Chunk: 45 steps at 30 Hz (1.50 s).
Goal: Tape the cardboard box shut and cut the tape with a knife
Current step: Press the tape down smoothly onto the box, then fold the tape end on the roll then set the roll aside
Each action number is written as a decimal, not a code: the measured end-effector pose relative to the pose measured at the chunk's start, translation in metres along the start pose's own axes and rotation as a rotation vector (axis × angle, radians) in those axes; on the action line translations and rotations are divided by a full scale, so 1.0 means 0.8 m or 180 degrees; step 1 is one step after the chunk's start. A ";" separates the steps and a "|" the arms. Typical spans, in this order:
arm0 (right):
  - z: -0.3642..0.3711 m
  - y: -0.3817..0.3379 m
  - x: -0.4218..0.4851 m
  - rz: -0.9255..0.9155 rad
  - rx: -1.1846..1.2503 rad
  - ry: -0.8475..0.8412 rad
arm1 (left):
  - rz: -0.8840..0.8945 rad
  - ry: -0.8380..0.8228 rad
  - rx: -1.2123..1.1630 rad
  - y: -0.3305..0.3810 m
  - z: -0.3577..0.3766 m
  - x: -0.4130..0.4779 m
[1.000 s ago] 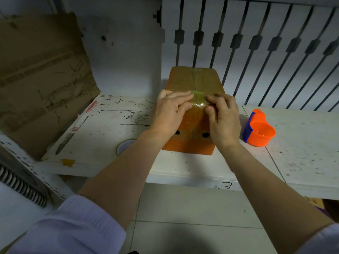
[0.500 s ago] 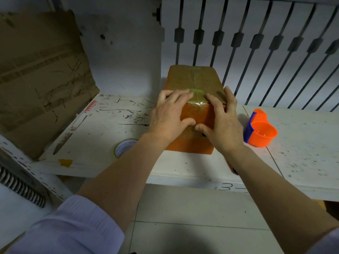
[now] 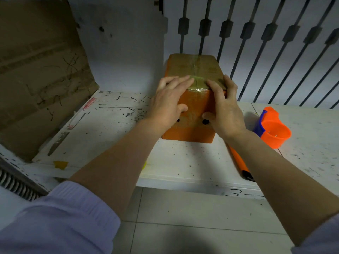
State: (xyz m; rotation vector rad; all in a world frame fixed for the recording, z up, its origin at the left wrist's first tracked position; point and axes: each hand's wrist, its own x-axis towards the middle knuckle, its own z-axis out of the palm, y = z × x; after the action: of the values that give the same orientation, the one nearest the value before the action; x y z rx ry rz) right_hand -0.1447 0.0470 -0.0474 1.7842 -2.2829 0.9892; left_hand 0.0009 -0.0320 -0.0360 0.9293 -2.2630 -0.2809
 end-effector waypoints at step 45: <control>0.139 -0.109 -0.047 0.0908 0.1936 -0.1869 | -0.1027 0.0091 0.0761 -0.076 0.002 -0.180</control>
State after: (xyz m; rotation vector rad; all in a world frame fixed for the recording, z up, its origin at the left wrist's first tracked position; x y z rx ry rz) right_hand -0.0198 0.0106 -0.1135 2.2551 -2.8679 1.5032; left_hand 0.1082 0.0232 -0.1352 1.4178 -2.1461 -0.1364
